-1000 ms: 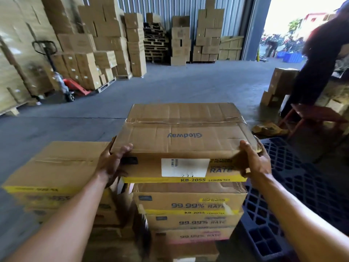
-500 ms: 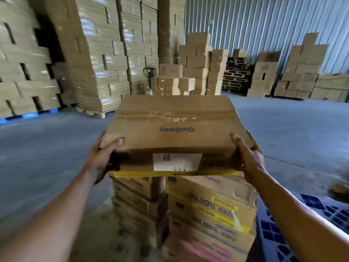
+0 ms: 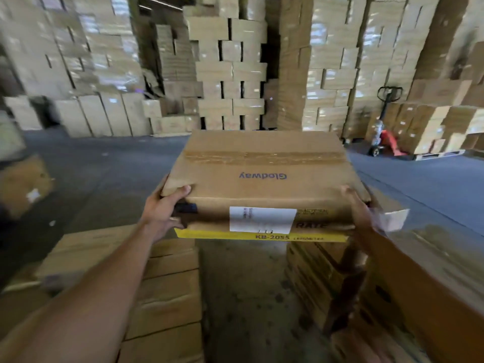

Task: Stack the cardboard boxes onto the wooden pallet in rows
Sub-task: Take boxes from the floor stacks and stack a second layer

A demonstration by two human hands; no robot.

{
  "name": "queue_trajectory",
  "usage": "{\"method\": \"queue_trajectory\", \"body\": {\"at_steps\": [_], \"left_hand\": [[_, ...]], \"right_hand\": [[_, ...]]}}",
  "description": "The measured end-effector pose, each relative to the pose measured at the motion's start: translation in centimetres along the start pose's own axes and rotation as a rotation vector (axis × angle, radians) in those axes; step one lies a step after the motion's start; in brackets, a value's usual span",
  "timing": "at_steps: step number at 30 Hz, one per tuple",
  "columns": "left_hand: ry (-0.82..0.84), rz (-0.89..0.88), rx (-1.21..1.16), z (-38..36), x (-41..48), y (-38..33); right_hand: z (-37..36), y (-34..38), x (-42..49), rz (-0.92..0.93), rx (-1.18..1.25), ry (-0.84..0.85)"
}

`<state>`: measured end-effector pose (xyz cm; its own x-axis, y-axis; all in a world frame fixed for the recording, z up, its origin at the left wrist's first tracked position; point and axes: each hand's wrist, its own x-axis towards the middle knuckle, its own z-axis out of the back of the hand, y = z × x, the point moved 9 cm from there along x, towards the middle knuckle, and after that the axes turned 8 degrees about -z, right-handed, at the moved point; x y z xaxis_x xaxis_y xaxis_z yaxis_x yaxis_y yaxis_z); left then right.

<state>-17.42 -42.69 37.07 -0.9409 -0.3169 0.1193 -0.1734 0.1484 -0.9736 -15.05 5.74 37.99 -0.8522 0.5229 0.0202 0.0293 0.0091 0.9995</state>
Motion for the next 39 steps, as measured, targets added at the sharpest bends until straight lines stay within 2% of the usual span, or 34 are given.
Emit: {"method": "queue_trajectory", "body": {"at_steps": [6, 14, 19, 23, 27, 30, 39], "left_hand": [[-0.281, 0.039, -0.012, 12.0, -0.7, -1.1], [-0.299, 0.091, 0.033, 20.6, 6.5, 2.9], [-0.202, 0.217, 0.041, 23.5, 14.0, 9.2], [-0.183, 0.242, 0.039, 26.3, 19.3, 13.8], [-0.179, 0.291, 0.036, 27.9, 22.9, 18.3], [-0.163, 0.333, 0.067, 28.4, 25.3, 22.1], [-0.35, 0.465, 0.155, 31.0, 35.6, 37.0]], "right_hand": [[-13.3, -1.5, -1.4, -0.092, 0.08, 0.169], [-25.8, -6.5, -1.3, -0.1, -0.013, 0.27], [-31.6, -10.2, 0.8, -0.144, -0.03, 0.239], [-35.5, -13.5, 2.3, -0.142, -0.088, 0.305], [-39.4, -18.1, 4.5, -0.288, -0.11, 0.331], [-43.0, -21.1, 7.1, -0.33, -0.133, 0.353], [-55.8, -36.9, 17.0, -0.447, -0.24, 0.408]]}}
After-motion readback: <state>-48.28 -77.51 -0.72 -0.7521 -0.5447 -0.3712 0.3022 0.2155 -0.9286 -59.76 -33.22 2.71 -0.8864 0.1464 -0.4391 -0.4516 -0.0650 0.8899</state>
